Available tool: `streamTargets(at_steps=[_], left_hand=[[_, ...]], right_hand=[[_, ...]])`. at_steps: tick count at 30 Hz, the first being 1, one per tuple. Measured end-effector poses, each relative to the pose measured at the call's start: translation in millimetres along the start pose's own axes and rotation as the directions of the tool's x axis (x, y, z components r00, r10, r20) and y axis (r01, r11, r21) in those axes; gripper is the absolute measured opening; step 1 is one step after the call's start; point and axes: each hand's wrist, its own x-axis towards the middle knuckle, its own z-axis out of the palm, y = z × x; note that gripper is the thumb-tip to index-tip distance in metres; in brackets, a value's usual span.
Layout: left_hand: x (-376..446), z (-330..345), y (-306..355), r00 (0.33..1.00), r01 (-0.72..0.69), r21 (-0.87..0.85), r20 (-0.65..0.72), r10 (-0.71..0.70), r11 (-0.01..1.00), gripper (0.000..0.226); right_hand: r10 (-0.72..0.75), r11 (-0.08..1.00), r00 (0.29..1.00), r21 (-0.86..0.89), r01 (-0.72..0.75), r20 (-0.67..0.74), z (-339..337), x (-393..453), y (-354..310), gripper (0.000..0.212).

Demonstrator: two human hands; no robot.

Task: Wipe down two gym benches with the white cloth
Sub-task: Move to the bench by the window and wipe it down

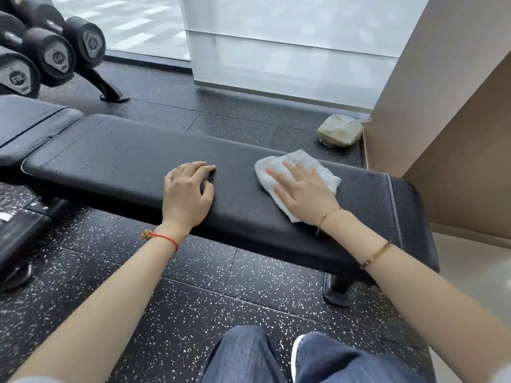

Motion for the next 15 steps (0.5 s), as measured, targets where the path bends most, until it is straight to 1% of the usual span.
streamTargets(at_steps=[2,3,4,6,8,10,11,12,13,15], left_hand=[[-1,0,0,1.000,0.005,0.002,-0.001,-0.005,1.000,0.042],[0,0,0,1.000,0.010,0.000,-0.003,-0.010,1.000,0.042],[0,1,0,1.000,0.012,-0.002,-0.005,-0.012,1.000,0.042],[0,1,0,1.000,0.011,0.003,-0.007,-0.011,1.000,0.041],[0,1,-1,1.000,0.007,0.007,-0.011,-0.007,1.000,0.040],[0,2,-1,1.000,0.003,0.003,-0.022,-0.003,1.000,0.039],[0,2,-1,1.000,0.002,0.001,-0.027,-0.002,1.000,0.039],[0,2,-1,1.000,0.003,0.001,-0.030,-0.003,1.000,0.039],[0,1,-1,1.000,0.006,0.000,-0.030,-0.006,1.000,0.038],[1,1,-1,1.000,0.009,-0.002,-0.025,-0.009,1.000,0.037]], right_hand=[[0.114,0.993,0.993,-0.010,-0.114,0.015,-6,32,0,0.049],[0.129,0.992,0.991,-0.013,-0.129,0.022,-7,46,-7,0.049],[0.114,0.994,0.993,-0.009,-0.113,0.027,-6,56,-19,0.050],[0.013,1.000,0.999,-0.007,-0.013,0.032,-2,62,-47,0.050],[-0.136,0.990,0.991,-0.018,0.136,0.010,5,48,-65,0.051],[-0.261,0.965,0.965,-0.012,0.261,-0.018,11,24,-62,0.049],[-0.273,0.962,0.961,-0.003,0.274,-0.030,12,19,-54,0.048],[-0.246,0.969,0.969,0.006,0.246,-0.036,11,22,-43,0.048],[-0.183,0.983,0.983,0.003,0.183,-0.028,9,32,-33,0.048],[-0.016,1.000,1.000,-0.007,0.016,0.017,2,64,-21,0.048]])
